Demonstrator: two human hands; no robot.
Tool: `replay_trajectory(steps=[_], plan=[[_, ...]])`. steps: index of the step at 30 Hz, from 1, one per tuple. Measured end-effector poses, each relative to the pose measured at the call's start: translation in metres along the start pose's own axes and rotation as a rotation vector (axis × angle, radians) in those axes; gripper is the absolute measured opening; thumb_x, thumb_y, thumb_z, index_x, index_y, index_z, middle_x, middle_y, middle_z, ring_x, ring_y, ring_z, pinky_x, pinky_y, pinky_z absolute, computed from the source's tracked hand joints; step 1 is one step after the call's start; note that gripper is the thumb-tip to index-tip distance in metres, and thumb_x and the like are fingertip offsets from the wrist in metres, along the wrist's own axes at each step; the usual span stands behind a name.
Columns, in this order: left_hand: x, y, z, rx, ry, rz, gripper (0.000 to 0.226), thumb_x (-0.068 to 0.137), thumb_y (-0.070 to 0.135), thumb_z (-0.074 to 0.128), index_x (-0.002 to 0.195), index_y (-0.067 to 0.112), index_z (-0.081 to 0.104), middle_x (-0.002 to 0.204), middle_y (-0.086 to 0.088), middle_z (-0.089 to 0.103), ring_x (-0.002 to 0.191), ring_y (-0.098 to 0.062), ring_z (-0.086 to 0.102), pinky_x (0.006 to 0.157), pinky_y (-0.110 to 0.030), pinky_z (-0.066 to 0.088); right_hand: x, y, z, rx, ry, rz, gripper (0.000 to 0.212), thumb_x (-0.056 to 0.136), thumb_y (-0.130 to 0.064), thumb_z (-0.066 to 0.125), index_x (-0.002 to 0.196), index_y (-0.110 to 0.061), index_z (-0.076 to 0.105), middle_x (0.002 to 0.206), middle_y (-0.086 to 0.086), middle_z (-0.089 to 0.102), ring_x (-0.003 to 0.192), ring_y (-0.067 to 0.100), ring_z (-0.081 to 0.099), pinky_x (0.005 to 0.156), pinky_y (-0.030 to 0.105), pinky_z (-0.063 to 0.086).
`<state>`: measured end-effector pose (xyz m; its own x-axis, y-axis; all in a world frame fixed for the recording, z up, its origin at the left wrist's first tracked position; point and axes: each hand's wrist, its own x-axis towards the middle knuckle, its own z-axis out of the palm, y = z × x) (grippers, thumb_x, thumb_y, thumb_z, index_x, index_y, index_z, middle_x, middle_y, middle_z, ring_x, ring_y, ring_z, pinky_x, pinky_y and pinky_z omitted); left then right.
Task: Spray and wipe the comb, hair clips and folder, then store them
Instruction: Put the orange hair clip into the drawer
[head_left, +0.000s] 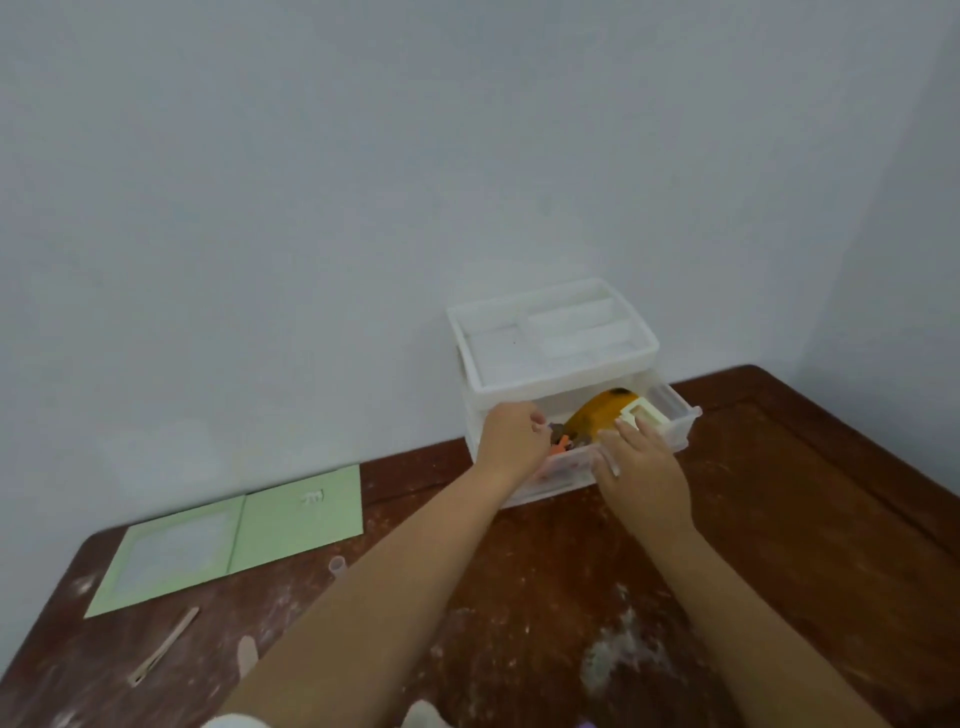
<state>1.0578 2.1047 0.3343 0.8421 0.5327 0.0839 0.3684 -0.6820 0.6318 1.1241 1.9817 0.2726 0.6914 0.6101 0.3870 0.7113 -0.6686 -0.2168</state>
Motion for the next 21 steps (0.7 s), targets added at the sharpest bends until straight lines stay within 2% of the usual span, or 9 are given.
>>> replay_trajectory(steps=[3, 5, 7, 9, 12, 15, 17, 18, 21], plan=[[-0.023, -0.014, -0.012, 0.038, 0.038, 0.107, 0.027, 0.089, 0.013, 0.049, 0.11, 0.002, 0.063, 0.12, -0.013, 0.061, 0.114, -0.024, 0.052, 0.089, -0.023, 0.034, -0.003, -0.013, -0.014, 0.129, -0.053, 0.063, 0.042, 0.077, -0.027, 0.036, 0.082, 0.002, 0.066, 0.088, 0.023, 0.067, 0.092, 0.042, 0.061, 0.082, 0.055, 0.05], [-0.042, -0.036, -0.021, 0.07, 0.067, 0.158, 0.03, 0.091, 0.016, 0.048, 0.116, 0.006, 0.06, 0.128, -0.009, 0.056, 0.121, -0.023, 0.047, 0.095, -0.022, 0.03, -0.005, -0.033, -0.025, 0.165, 0.01, 0.098, 0.051, 0.076, -0.029, 0.034, 0.097, 0.006, 0.064, 0.099, 0.027, 0.063, 0.099, 0.044, 0.057, 0.087, 0.052, 0.046], [-0.068, -0.07, -0.029, 0.091, 0.099, 0.161, 0.031, 0.089, 0.018, 0.051, 0.117, 0.009, 0.06, 0.13, -0.01, 0.055, 0.122, -0.024, 0.047, 0.099, -0.026, 0.03, -0.017, -0.066, -0.037, 0.202, 0.081, 0.041, 0.049, 0.075, -0.025, 0.037, 0.097, 0.009, 0.064, 0.095, 0.028, 0.065, 0.093, 0.043, 0.06, 0.083, 0.049, 0.047], [-0.098, -0.111, -0.035, 0.132, 0.09, 0.087, 0.033, 0.089, 0.021, 0.053, 0.119, 0.011, 0.059, 0.133, -0.009, 0.053, 0.125, -0.024, 0.045, 0.104, -0.029, 0.029, -0.038, -0.106, -0.043, 0.256, 0.133, -0.027, 0.042, 0.077, -0.024, 0.041, 0.094, 0.006, 0.065, 0.091, 0.024, 0.067, 0.088, 0.038, 0.062, 0.08, 0.046, 0.049], [-0.151, -0.176, -0.043, 0.195, 0.035, -0.068, 0.033, 0.089, 0.021, 0.053, 0.121, 0.011, 0.058, 0.135, -0.011, 0.051, 0.126, -0.028, 0.043, 0.107, -0.035, 0.029, -0.087, -0.157, -0.032, 0.359, -0.032, -0.068, 0.033, 0.086, -0.023, 0.054, 0.112, -0.004, 0.062, 0.113, 0.013, 0.064, 0.108, 0.029, 0.055, 0.094, 0.035, 0.041], [-0.206, -0.231, -0.052, 0.248, 0.008, -0.209, 0.035, 0.089, 0.019, 0.053, 0.122, 0.008, 0.057, 0.133, -0.014, 0.052, 0.125, -0.031, 0.044, 0.106, -0.039, 0.032, -0.141, -0.182, 0.008, 0.372, -0.258, -0.038, 0.04, 0.09, -0.028, 0.05, 0.127, -0.011, 0.051, 0.13, 0.005, 0.053, 0.122, 0.02, 0.042, 0.102, 0.027, 0.03], [-0.238, -0.262, -0.06, 0.265, 0.02, -0.304, 0.037, 0.088, 0.018, 0.055, 0.123, 0.006, 0.056, 0.133, -0.015, 0.051, 0.126, -0.032, 0.042, 0.107, -0.042, 0.031, -0.171, -0.19, 0.036, 0.285, -0.385, 0.06, 0.048, 0.088, -0.036, 0.047, 0.129, -0.011, 0.048, 0.133, 0.007, 0.048, 0.125, 0.025, 0.039, 0.104, 0.033, 0.029], [-0.252, -0.277, -0.064, 0.272, 0.02, -0.346, 0.038, 0.088, 0.018, 0.055, 0.123, 0.005, 0.055, 0.134, -0.016, 0.051, 0.127, -0.033, 0.041, 0.108, -0.042, 0.03, -0.183, -0.194, 0.044, 0.237, -0.41, 0.108, 0.05, 0.084, -0.036, 0.051, 0.125, -0.007, 0.052, 0.129, 0.013, 0.05, 0.122, 0.032, 0.044, 0.102, 0.039, 0.034], [-0.279, -0.311, -0.076, 0.291, 0.036, -0.424, 0.04, 0.088, 0.019, 0.055, 0.126, 0.005, 0.052, 0.137, -0.017, 0.048, 0.131, -0.035, 0.037, 0.111, -0.044, 0.028, -0.208, -0.199, 0.07, 0.25, -0.307, 0.16, 0.044, 0.069, -0.028, 0.06, 0.099, 0.003, 0.064, 0.102, 0.026, 0.063, 0.094, 0.045, 0.061, 0.079, 0.056, 0.047]])
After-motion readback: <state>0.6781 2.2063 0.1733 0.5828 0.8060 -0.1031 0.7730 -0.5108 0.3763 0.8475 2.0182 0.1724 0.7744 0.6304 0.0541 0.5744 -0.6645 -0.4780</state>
